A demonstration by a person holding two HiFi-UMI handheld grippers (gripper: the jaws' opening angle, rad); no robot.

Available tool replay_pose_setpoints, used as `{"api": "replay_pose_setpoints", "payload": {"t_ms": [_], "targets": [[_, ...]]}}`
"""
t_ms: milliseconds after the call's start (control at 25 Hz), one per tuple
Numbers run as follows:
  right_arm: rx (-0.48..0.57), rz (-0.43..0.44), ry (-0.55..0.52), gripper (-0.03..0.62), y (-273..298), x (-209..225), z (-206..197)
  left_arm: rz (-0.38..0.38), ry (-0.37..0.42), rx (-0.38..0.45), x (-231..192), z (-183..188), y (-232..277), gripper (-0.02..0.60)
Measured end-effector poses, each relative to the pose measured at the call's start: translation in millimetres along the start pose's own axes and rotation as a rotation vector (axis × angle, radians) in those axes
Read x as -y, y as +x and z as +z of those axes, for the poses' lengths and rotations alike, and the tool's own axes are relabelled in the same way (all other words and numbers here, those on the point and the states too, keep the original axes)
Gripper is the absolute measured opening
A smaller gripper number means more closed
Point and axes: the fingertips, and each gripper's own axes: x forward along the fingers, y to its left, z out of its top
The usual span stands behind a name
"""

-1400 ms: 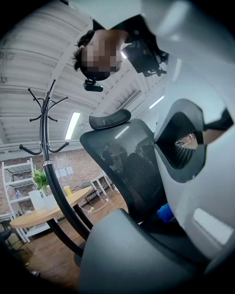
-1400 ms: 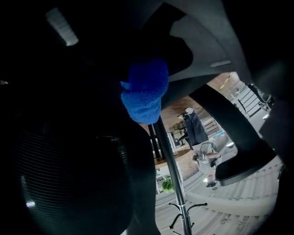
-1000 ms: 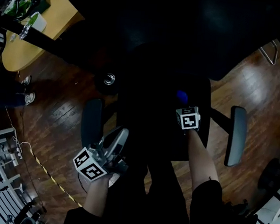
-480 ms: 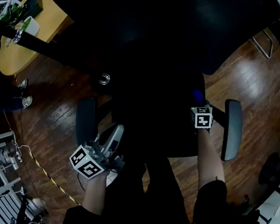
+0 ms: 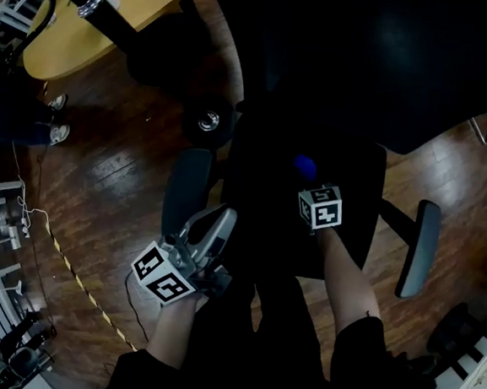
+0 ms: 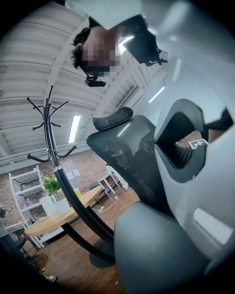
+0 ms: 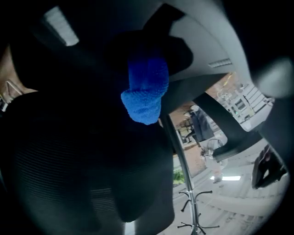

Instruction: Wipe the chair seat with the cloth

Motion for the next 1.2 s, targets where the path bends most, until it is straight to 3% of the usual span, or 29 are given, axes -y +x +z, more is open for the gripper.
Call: {"api": "replay_pose_setpoints", "payload": {"t_ms": [120, 240, 440, 560, 720, 1000, 1200], "targets": [[0.009, 0.150, -0.017, 0.037, 42.5, -84.5, 18.3, 0.006, -0.004, 0.020, -2.7, 5.2, -6.0, -0.008], [-0.028, 0.235, -0.032, 0.037, 65.9, -138.3, 20.8, 0.004, -0.015, 0.044, -0.4, 16.1, -9.7, -0.008], [-0.058, 0.249, -0.102, 0.038, 76.6, -153.0, 13.4, 0.012, -0.012, 0.058, -2.7, 27.6, -17.1, -0.008], [-0.053, 0.177, -0.116, 0.037, 71.5, -127.5, -8.8, 0.008, -0.004, 0.052, -5.4, 21.3, -22.4, -0.008], [-0.052, 0.054, -0.014, 0.037, 39.7, -76.9, -27.1, 0.000, 0.005, 0.030, -6.6, 14.0, -20.8, -0.008], [-0.137, -0.213, 0.057, 0.037, -47.3, 45.5, -78.6, -0.018, 0.013, -0.027, -5.6, 5.0, -0.6, -0.008], [-0.136, -0.363, 0.136, 0.038, -117.3, 114.5, -108.6, -0.048, 0.014, -0.066, 5.9, -3.7, 13.4, -0.008]]}}
